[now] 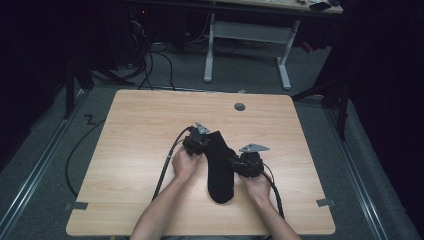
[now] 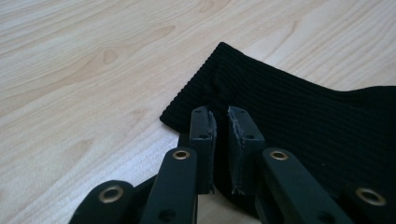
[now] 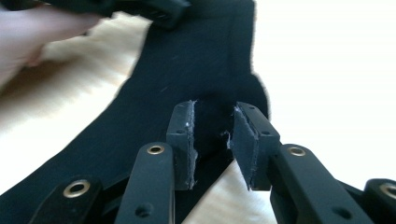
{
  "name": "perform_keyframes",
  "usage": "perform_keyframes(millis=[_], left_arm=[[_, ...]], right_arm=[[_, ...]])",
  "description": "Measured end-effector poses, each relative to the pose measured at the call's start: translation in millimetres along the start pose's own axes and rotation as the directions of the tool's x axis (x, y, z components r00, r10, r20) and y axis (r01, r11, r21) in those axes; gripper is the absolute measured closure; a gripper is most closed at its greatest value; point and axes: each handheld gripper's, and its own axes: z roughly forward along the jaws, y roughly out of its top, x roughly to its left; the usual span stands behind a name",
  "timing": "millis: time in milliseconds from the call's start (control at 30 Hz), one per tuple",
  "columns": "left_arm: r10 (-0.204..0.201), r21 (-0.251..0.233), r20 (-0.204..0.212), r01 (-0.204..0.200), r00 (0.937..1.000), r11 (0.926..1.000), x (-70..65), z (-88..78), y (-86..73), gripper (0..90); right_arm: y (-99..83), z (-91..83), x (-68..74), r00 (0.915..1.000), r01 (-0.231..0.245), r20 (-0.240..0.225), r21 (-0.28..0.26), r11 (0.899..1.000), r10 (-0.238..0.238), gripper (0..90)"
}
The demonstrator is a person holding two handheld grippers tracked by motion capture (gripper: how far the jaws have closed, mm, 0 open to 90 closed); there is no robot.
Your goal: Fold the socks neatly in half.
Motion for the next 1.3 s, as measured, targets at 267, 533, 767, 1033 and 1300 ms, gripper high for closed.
perform_keyframes(millis=[267,533,767,1033,1300], left_arm=[[0.011,-0.038,0.016,-0.01,0.9998,0.9992,-3.4,-13.0,2.5,81.4],[0.011,-0.133,0.047,-0.005,0.9988,0.9911,-4.6,-31.0,12.3,81.3],[-0.042,-0.142,0.039,0.047,0.9984,0.9888,2.3,-21.0,17.2,80.0],[-0.044,-0.028,-0.017,0.043,0.9989,0.9987,2.3,9.6,3.7,70.4],[-0.039,-0.057,-0.038,0.037,0.9985,0.9977,1.6,-6.8,0.6,49.9]], right_arm=[[-1.4,13.4,-1.2,0.9997,0.024,0.01,0.056,0.998,-0.025,80.0],[2.0,-4.7,2.8,0.9966,0.081,0.017,-0.01,0.997,-0.081,88.8],[10.8,-12.9,-1.7,0.9964,0.075,0.043,-0.037,0.996,-0.074,88.6],[4.3,12.1,-6.5,0.9943,0.071,0.076,0.052,0.996,-0.075,85.0],[1.6,2.0,-9.5,0.9947,0.056,0.086,0.02,0.998,-0.057,74.2]])
